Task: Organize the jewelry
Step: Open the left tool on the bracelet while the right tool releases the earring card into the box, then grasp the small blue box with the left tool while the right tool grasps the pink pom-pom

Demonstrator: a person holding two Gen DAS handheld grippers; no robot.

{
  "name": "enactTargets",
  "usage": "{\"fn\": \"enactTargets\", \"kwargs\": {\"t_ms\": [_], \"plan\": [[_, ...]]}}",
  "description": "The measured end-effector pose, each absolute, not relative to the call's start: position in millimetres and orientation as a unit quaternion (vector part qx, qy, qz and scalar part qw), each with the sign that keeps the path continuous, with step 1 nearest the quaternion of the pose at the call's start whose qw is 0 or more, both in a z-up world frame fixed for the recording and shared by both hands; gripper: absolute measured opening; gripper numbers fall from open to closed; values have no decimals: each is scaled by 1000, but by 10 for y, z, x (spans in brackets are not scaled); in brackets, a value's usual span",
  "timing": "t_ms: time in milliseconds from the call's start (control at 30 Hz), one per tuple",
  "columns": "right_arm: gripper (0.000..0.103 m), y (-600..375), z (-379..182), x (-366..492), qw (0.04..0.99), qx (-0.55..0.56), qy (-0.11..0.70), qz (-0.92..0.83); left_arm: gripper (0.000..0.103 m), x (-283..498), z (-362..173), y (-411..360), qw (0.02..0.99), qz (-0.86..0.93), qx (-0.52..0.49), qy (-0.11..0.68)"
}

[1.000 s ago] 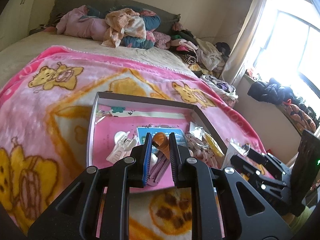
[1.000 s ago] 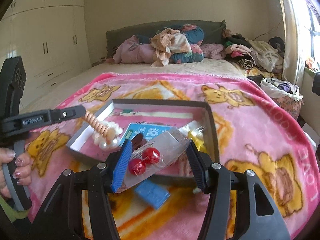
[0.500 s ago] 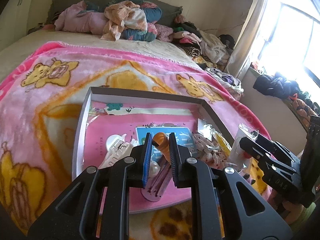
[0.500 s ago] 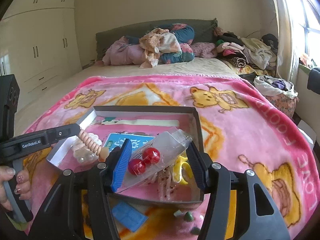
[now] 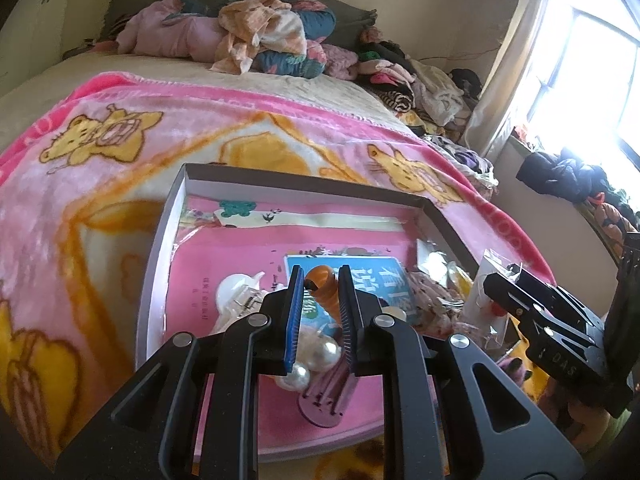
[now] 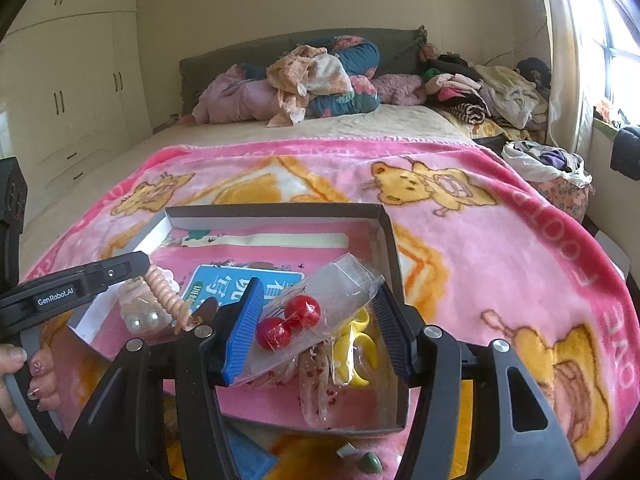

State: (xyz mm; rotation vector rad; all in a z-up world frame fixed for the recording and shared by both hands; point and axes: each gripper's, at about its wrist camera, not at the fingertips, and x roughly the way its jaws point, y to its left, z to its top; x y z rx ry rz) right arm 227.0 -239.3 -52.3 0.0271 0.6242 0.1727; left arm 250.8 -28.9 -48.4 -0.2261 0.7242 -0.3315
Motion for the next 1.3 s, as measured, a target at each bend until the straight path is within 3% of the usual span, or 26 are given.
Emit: {"fn": "enactTargets", "kwargs": {"t_ms": [533,600,667,733,967,1100,1133,1300], "plan": [[59,-2355,-643,2188,943,8,321,85,13,2467,-596,-252,917,-148,-95,359],[63,-2381,-626,2111,945,6,316,82,20,2418,-585,-265,919,-147,-89,356],[66,-2409,-609,2038,947,5,312,81,33,2355,-572,-281,921,-145,-82,353],[67,-2439,-596,1964,948,5,309,78,36,2290,-556,-293,923,-145,-78,349],[76,-2567,-536,1652,953,3,296,66,66,2008,-491,-352,931,-143,-53,332],[78,-2645,-506,1510,954,8,294,61,72,1850,-450,-392,933,-148,-46,325],[78,-2668,-499,1471,954,8,294,58,82,1799,-440,-407,934,-150,-43,322],[79,-2756,-509,1324,953,11,297,52,84,1617,-430,-467,934,-159,-36,317]]}}
